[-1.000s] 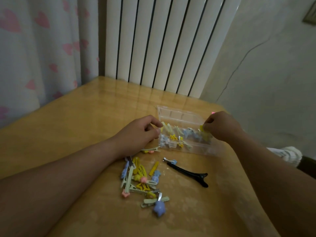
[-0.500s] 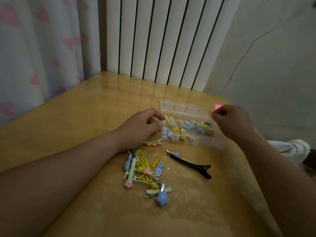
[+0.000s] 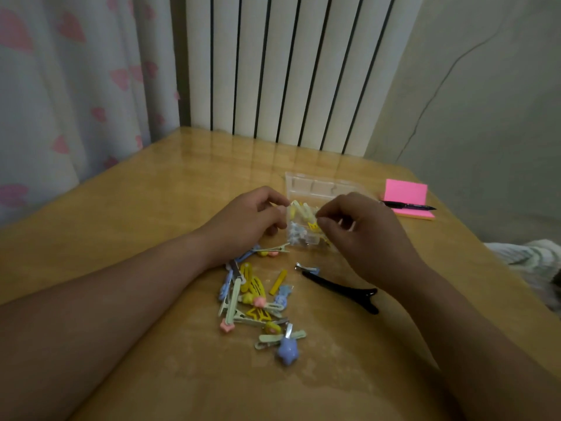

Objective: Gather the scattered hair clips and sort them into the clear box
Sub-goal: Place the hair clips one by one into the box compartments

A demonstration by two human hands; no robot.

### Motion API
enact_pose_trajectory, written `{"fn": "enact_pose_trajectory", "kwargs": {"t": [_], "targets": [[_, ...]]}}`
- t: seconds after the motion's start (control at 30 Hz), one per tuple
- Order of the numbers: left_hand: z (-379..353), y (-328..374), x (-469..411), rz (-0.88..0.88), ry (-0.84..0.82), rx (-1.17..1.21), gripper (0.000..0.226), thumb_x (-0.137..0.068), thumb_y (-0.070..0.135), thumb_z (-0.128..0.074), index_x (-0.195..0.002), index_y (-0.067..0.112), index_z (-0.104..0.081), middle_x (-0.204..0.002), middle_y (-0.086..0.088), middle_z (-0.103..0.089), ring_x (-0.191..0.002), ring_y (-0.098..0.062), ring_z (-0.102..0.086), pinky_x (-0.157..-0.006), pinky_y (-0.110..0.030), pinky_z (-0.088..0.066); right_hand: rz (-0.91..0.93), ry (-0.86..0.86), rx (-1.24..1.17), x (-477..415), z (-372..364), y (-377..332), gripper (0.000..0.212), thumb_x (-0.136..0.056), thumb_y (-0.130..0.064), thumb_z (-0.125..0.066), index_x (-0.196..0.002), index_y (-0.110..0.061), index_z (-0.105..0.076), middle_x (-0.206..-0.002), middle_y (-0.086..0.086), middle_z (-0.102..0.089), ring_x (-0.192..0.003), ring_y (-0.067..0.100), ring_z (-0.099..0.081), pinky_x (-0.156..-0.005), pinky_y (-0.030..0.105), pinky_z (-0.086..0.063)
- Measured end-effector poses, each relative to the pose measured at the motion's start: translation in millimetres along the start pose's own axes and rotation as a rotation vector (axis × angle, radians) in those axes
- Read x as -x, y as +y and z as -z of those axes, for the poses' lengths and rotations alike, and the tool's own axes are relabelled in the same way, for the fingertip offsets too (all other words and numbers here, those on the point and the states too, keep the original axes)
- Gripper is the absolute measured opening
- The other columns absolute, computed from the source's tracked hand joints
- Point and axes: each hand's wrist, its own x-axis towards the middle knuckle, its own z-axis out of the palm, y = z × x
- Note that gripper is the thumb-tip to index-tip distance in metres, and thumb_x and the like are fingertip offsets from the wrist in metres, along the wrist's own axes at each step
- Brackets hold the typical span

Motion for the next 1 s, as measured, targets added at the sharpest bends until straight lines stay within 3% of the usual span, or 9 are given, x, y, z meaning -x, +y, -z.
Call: {"fn": "enact_pose_trajectory", "kwargs": {"t": [0.2,0.4,0.57,0.67,0.77,1.0], "targets": [[-1.3,2.3,-2.0,0.017,0.034,0.088,0.024,-0.111,0.027,-0.049,-0.12,0.015,-0.069,-0.094,-0.004,-0.074,-0.082,-0.01,-0.069,-0.081,-0.029,-0.052,0.328,-0.17,0.309,-2.5,-25.0,-19.5,0.027,-0.095,-0.037,-0.065,-0.12,-0.035,-0.074,-0.122,-0.009,-0.062,-0.117,0.019,-0.051,-0.093,0.042,-0.045],[-1.5,3.1,0.1,0.005,0.04,0.039,0.025,-0.11,0.033,-0.051,-0.117,0.02,-0.071,-0.101,-0.004,-0.075,-0.084,-0.007,-0.069,-0.078,-0.025,-0.051,0.378,-0.193,0.39,-4.7,-38.6,-23.6,0.026,-0.094,-0.043,-0.063,-0.114,-0.034,-0.077,-0.13,-0.008,-0.062,-0.133,0.022,-0.046,-0.101,0.045,-0.04],[-1.2,2.1,-0.7,-0.001,0.04,0.059,0.027,-0.112,0.033,-0.046,-0.121,0.026,-0.071,-0.099,-0.005,-0.073,-0.087,-0.013,-0.07,-0.079,-0.026,-0.053,0.334,-0.143,0.257,-3.1,-35.8,-18.3,0.023,-0.097,-0.039,-0.062,-0.116,-0.031,-0.073,-0.126,-0.011,-0.063,-0.126,0.016,-0.047,-0.098,0.041,-0.042],[0.2,1.3,-2.4,0.02,0.053,0.137,0.034,-0.115,0.034,-0.037,-0.126,0.025,-0.068,-0.101,-0.011,-0.075,-0.09,-0.018,-0.071,-0.086,-0.034,-0.054,0.284,-0.087,0.115,-2.6,-27.5,-16.5,0.018,-0.099,-0.034,-0.066,-0.115,-0.03,-0.072,-0.114,-0.011,-0.064,-0.111,0.014,-0.053,-0.092,0.039,-0.045],[3.1,0.1,-4.9,0.05,0.085,0.182,0.037,-0.115,0.034,-0.034,-0.126,0.025,-0.069,-0.102,-0.011,-0.076,-0.094,-0.025,-0.072,-0.084,-0.033,-0.056,0.244,0.003,0.056,-2.7,-19.6,-11.5,0.014,-0.101,-0.031,-0.066,-0.113,-0.027,-0.072,-0.103,-0.011,-0.066,-0.097,0.013,-0.055,-0.085,0.039,-0.047],[-1.9,0.2,1.5,-0.061,-0.05,-0.034,0.022,-0.109,0.037,-0.057,-0.126,0.044,-0.067,-0.103,-0.002,-0.072,-0.096,-0.019,-0.07,-0.085,-0.033,-0.056,-0.117,0.276,-0.184,-10.6,5.8,13.2,0.015,-0.106,-0.031,-0.06,-0.115,-0.023,-0.069,-0.098,-0.012,-0.074,-0.09,-0.001,-0.068,-0.077,0.023,-0.056]]}}
